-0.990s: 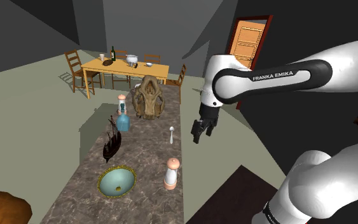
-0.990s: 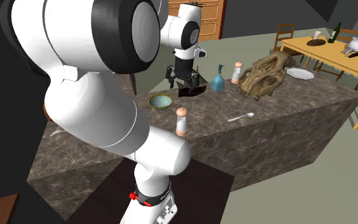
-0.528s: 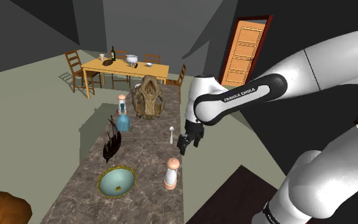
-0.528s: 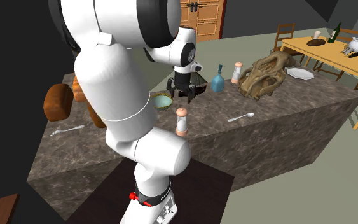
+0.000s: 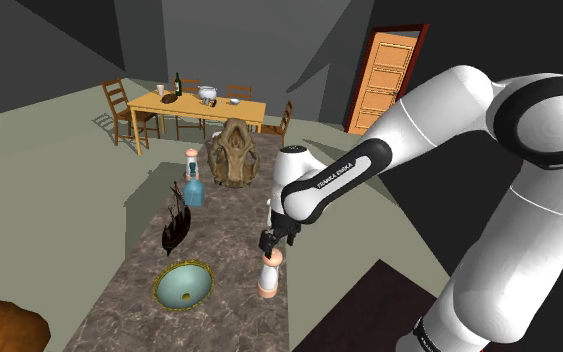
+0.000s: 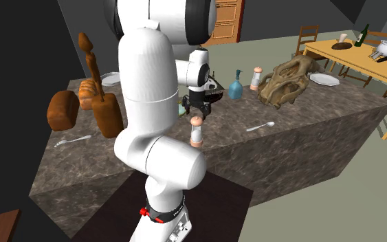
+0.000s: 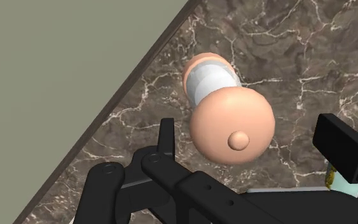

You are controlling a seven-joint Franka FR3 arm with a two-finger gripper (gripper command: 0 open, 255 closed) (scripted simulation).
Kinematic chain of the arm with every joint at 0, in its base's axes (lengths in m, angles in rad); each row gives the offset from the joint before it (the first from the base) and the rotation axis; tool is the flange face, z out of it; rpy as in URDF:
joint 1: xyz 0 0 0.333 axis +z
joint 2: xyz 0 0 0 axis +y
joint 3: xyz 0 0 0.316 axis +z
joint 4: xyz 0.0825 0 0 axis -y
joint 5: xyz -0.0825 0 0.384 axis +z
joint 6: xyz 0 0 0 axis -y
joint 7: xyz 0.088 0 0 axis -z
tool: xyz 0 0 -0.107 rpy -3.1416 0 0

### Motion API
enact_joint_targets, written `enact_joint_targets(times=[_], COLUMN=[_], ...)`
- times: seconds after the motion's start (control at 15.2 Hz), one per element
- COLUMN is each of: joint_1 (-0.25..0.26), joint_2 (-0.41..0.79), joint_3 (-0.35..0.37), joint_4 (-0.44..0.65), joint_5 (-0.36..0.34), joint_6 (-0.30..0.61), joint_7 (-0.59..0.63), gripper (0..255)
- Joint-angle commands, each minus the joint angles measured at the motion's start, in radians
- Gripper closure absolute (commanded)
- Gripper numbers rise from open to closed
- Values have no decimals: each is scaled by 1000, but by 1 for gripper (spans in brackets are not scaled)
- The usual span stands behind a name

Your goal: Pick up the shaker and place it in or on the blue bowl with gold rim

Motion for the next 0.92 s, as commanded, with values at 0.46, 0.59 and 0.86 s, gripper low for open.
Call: enact_joint_targets(times=[0.46,0.59,0.86], joint_1=[9,9,9], joint_2=[123,123,123], joint_3=[-7,-7,-7], joint_4=[-6,-6,-6], joint_5=[-47,-47,-47], joint_6=[127,127,127], joint_7=[40,40,40], gripper=[0,0,0])
